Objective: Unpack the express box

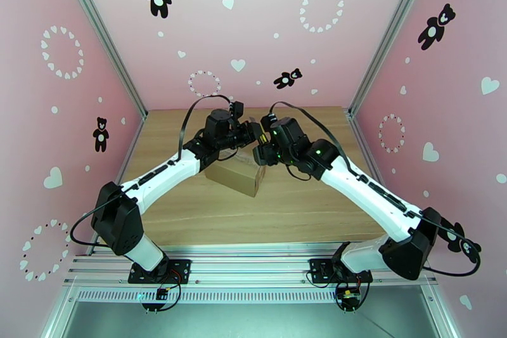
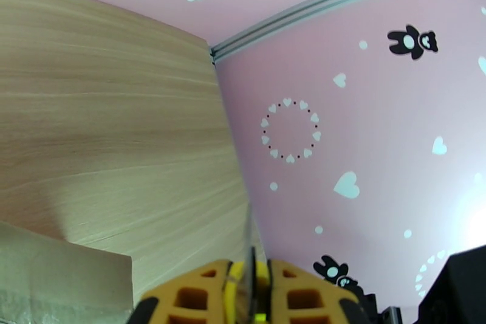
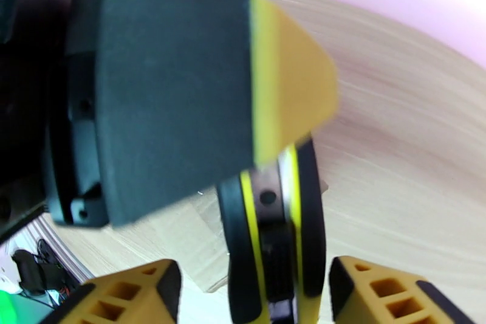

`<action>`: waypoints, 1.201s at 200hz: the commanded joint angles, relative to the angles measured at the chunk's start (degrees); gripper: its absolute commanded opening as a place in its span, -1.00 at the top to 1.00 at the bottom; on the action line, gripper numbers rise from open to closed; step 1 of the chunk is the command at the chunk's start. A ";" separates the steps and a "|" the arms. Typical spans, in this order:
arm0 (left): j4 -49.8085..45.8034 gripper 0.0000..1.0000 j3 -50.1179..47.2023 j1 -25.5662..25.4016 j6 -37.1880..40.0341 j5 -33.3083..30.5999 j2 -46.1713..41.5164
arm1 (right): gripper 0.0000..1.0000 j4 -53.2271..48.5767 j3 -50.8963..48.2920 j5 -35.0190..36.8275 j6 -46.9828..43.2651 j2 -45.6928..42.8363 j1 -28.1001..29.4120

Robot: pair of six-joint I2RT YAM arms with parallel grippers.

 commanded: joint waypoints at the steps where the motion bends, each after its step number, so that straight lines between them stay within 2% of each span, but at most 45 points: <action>1: 3.77 1.00 -1.76 -0.30 -3.47 -2.74 -1.70 | -0.48 2.54 -2.27 0.10 1.90 -3.15 -0.43; 63: 8.63 1.00 -6.01 -0.42 -9.06 -5.63 -4.82 | -0.51 6.11 -5.75 -3.80 4.53 -4.11 -3.07; 112: 8.92 1.00 -7.39 -0.39 -10.11 -6.73 -6.97 | -0.46 9.34 -6.38 -6.75 5.93 -3.09 -4.77; 189: 9.33 1.00 -6.73 -1.69 -10.88 -7.96 -5.37 | -0.09 10.17 -3.43 -7.64 6.44 -0.11 -4.66; 226: 9.79 1.00 -6.91 -1.70 -11.53 -8.03 -5.10 | 0.19 10.20 -3.43 -6.75 6.46 -0.07 -4.68; 240: 9.79 1.00 -6.88 -1.76 -11.59 -8.04 -5.17 | 0.20 9.93 -3.38 -6.36 6.37 -0.21 -4.68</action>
